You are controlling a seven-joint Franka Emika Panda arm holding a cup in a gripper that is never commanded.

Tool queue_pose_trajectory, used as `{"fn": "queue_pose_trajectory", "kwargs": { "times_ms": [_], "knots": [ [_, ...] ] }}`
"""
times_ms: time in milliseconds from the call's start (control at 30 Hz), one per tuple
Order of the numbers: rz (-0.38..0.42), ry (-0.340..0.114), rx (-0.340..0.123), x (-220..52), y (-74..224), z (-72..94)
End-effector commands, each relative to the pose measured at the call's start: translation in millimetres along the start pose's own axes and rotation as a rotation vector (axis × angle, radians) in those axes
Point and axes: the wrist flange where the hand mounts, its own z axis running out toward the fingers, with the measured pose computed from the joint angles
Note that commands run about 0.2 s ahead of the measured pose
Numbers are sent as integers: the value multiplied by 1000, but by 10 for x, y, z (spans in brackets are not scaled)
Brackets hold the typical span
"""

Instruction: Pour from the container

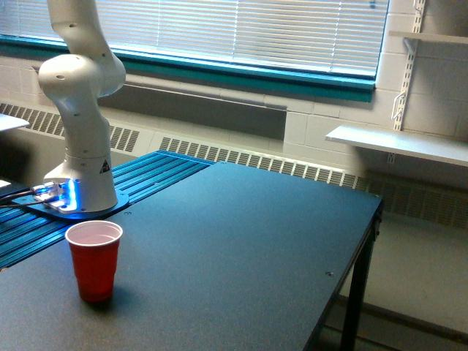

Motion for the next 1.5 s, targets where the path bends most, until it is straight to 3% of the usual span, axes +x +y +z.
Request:
{"fn": "queue_pose_trajectory", "kwargs": {
  "times_ms": [33, 533, 833, 1500],
  "knots": [
    [4, 65, 29, 145, -107, -338],
    [57, 91, 1, 237, 39, -334],
    [96, 115, -50, 314, 239, -323],
    [174, 123, -171, 328, 744, -236]
  ]
}}
